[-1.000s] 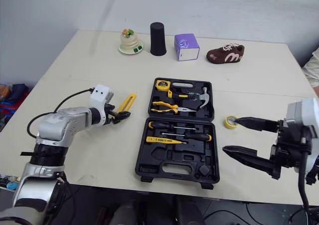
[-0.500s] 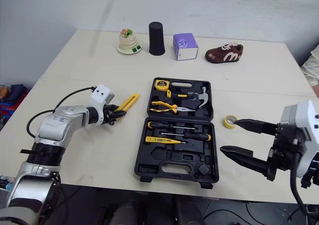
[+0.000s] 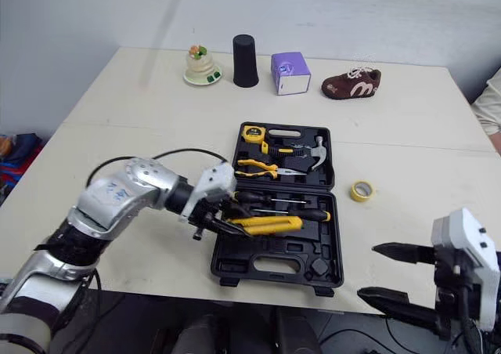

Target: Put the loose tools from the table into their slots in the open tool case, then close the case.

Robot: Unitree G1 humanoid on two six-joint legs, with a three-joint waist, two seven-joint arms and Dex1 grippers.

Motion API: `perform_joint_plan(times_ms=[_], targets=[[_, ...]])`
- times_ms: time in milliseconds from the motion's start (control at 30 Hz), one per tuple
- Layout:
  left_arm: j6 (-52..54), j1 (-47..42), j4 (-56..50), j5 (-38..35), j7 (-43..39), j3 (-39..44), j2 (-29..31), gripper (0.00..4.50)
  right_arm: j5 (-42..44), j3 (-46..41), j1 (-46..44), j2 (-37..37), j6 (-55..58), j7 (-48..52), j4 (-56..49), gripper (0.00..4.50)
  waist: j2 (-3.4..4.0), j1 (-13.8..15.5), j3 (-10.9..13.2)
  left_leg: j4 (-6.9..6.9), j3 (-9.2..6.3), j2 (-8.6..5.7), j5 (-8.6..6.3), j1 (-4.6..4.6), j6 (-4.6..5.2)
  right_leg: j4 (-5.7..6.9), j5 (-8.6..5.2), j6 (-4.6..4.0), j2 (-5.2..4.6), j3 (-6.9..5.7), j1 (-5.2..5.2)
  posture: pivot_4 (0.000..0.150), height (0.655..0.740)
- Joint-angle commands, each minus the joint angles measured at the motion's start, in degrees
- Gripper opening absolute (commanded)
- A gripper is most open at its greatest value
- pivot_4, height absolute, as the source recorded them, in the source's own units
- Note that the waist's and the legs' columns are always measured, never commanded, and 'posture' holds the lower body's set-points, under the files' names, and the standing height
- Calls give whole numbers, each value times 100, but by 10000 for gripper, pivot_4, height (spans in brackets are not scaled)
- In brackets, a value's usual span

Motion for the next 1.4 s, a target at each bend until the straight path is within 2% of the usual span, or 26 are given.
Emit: perform_joint_plan(times_ms=[33,167,267,567,867,933,1100,1233,1333,1400], targets=[[229,-310,-178,118,-57,-370,-75,13415,-155,-134,132,107,-92,93,-153,45000,0,-3,0,0,-1,-1,0,0,1,0,0,1,0,0,0,1500,7339],[183,-415,-157,448,132,-885,-236,13415,-387,26,212,203,-197,96,-103,45000,0,-1,0,-8,0,-2,0,1,0,-1,0,0,0,3,-2,1500,7339],[64,-580,104,710,273,-960,-380,13415,-447,136,120,222,-232,16,-27,45000,-4,12,2,-3,-1,-6,-1,-1,2,-2,-1,0,-3,3,-2,1500,7339],[164,-723,123,717,31,-1079,-407,13415,-580,491,-128,324,-354,-225,26,45000,-4,10,3,-8,-3,-8,0,-2,3,-1,-1,-1,-4,4,-5,1500,7339],[207,-700,136,793,12,-1132,-474,13415,-619,487,-175,359,-369,-278,42,45000,-4,11,3,-3,-3,-9,-1,-3,5,0,-1,0,-6,4,-4,1500,7339],[221,-673,90,779,15,-1119,-483,23513,-621,493,-172,379,-374,-291,30,45000,-4,12,3,-3,-3,-10,-1,-3,5,-1,-1,0,-6,4,-4,1500,7339],[-33,-551,-1,463,-323,-579,-168,44538,-408,370,-230,408,-295,-359,5,45000,-3,-8,2,-4,-3,-8,0,-3,4,3,-1,0,-5,4,-5,1500,7339],[-1175,-4,364,221,-227,221,-574,44538,-315,327,-235,449,-283,-386,34,45000,2,13,-1,-1,-2,-8,1,1,3,7,-1,-1,-7,4,-2,1500,7339],[-1962,440,551,42,-524,522,-831,35250,-418,383,-257,476,-367,-446,37,45000,2,14,-1,5,-2,-9,-1,-3,8,5,0,1,-9,4,-2,1500,7339],[-2177,605,754,-25,-588,585,-1025,26567,-437,423,-263,486,-387,-466,27,45000,2,14,-1,3,-2,-9,-1,-3,8,5,0,1,-8,4,-2,1500,7339]])
